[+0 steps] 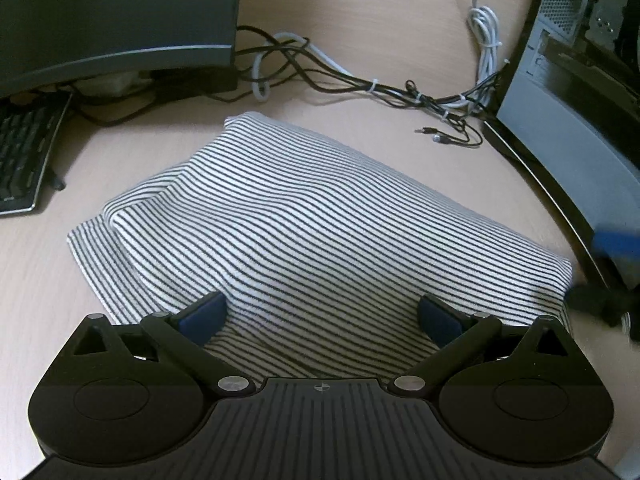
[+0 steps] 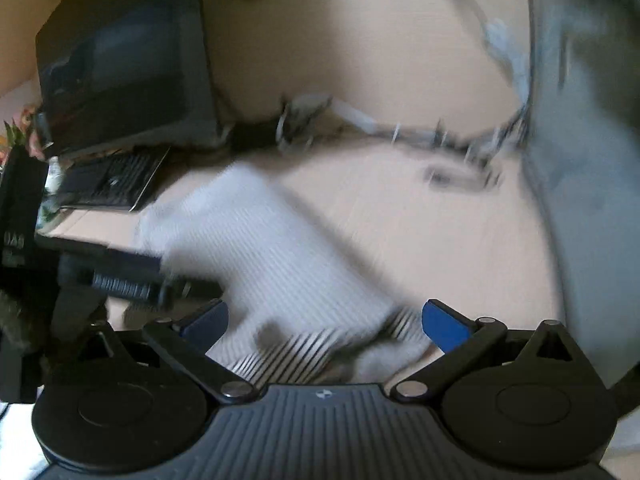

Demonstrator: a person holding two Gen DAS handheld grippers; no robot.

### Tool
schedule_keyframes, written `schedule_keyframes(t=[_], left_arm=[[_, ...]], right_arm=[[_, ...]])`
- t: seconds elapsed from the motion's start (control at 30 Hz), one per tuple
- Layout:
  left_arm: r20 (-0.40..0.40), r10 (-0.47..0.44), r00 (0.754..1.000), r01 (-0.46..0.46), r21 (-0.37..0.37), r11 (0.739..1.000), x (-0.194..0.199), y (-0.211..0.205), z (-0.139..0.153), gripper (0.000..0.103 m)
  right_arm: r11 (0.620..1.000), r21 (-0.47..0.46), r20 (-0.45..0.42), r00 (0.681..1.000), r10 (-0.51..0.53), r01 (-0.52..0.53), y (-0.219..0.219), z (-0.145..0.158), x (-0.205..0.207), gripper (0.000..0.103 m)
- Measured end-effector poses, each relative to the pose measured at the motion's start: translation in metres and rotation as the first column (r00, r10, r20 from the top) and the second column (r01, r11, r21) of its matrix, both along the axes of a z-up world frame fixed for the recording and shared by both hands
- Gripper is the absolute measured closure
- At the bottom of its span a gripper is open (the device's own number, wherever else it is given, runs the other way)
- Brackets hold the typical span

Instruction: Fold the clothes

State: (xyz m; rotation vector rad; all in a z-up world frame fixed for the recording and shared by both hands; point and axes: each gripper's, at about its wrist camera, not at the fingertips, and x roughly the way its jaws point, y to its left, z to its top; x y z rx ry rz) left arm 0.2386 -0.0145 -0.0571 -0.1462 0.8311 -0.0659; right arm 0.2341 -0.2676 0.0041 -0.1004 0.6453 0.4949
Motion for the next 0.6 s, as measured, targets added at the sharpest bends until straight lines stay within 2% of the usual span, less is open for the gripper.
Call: schedule_keyframes(t=[0.1,0.27,0.6], left_arm=[[0.006,-0.007,1.000,0.007,-0.004,1.000,-0.001,0.001,0.000,0.000],[0.007,-0.032,0.999,0.032,-0.036,0.999,0.001,0.009,0.001,0.000],[0.019,-0.089,0.996,0.090,-0.045,0.995,0.039,0.011,-0.001,0.000]], right_arm=[[0.987,-0.153,0.119,0.993,-0.025,0.043,0.023,-0.003,0.011,0.000],[0.965,-0.261,0.059,0.998,-0.014,0.029,0.049,-0.037,0.032,0.000],[0.973,-0.224,0.044,0.998,-0.049,0.058,0.050,-0.042,-0.013,0.000]])
